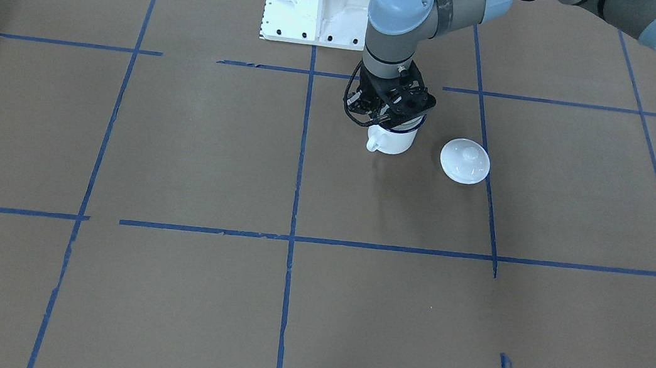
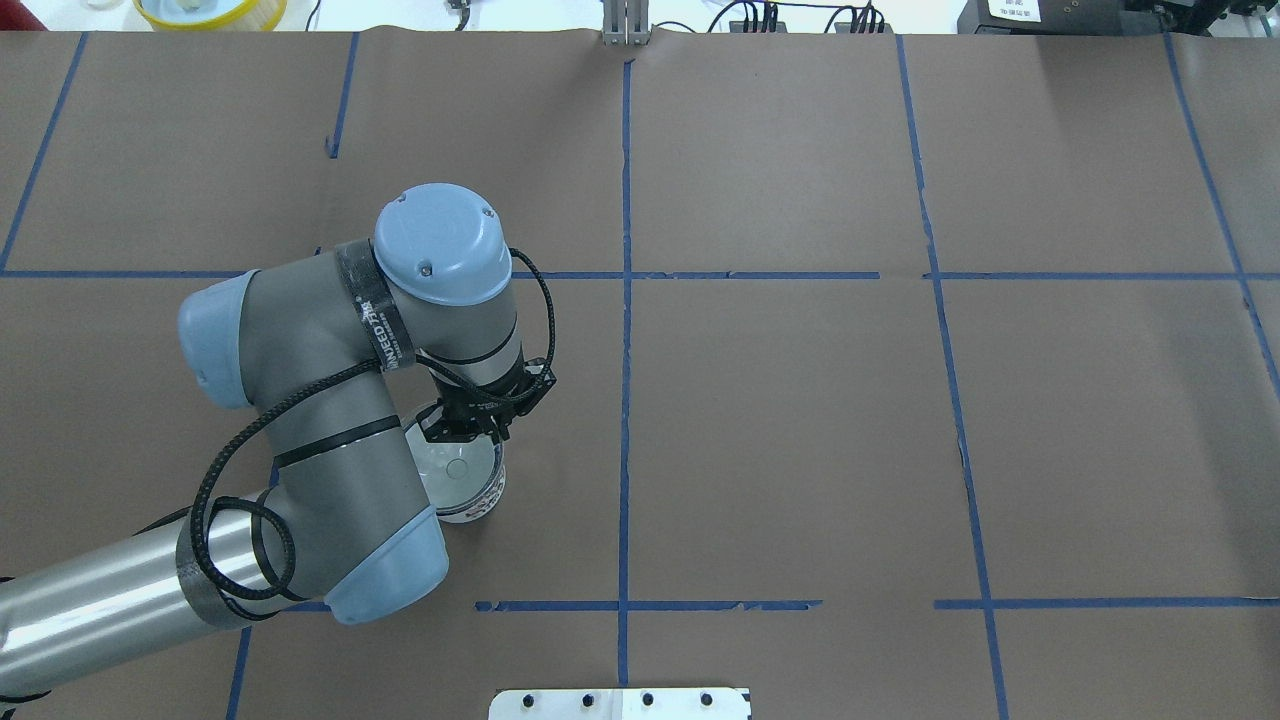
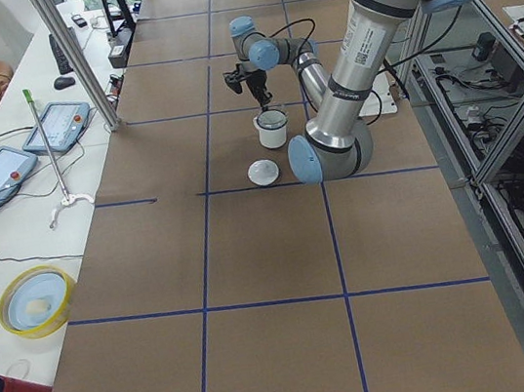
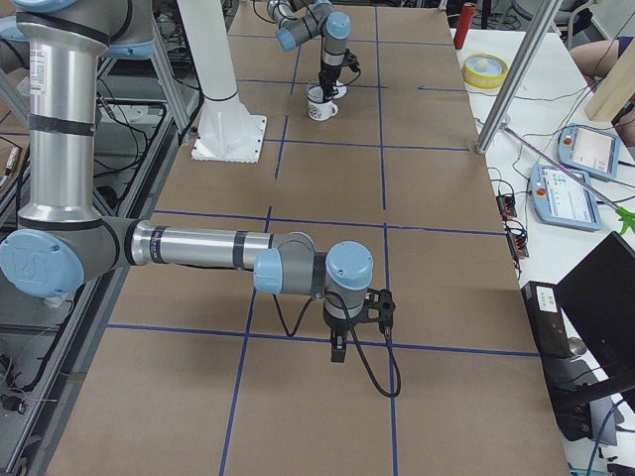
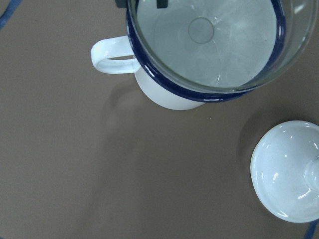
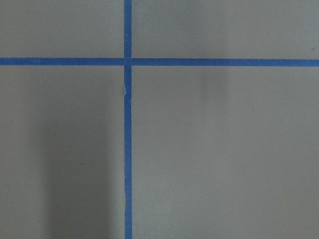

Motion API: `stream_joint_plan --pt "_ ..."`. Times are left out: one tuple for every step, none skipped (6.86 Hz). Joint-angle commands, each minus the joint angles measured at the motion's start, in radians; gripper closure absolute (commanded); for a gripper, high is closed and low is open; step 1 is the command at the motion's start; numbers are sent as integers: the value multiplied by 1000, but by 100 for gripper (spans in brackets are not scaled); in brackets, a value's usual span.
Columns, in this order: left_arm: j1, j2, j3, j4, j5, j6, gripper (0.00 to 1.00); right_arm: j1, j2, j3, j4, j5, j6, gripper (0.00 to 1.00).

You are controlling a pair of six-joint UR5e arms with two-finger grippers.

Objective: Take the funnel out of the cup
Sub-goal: 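Move the left gripper over the white mug and lower onto the funnel, then grasp the clear funnel with the left gripper and lift it out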

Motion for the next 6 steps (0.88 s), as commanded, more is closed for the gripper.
stream_joint_plan --pt "-5 -22 -35 1 7 -42 100 0 0 0 0 0 0 0" --pt "-25 -22 -90 1 10 -56 100 0 0 0 0 0 0 0" --pt "-57 -25 -139 -1 11 -81 100 0 0 0 0 0 0 0" --pt "-120 -37 -172 2 8 -81 100 0 0 0 0 0 0 0" --pt "-178 -28 -172 1 8 -63 100 0 0 0 0 0 0 0" --pt "-245 -14 -171 2 8 9 100 0 0 0 0 0 0 0"
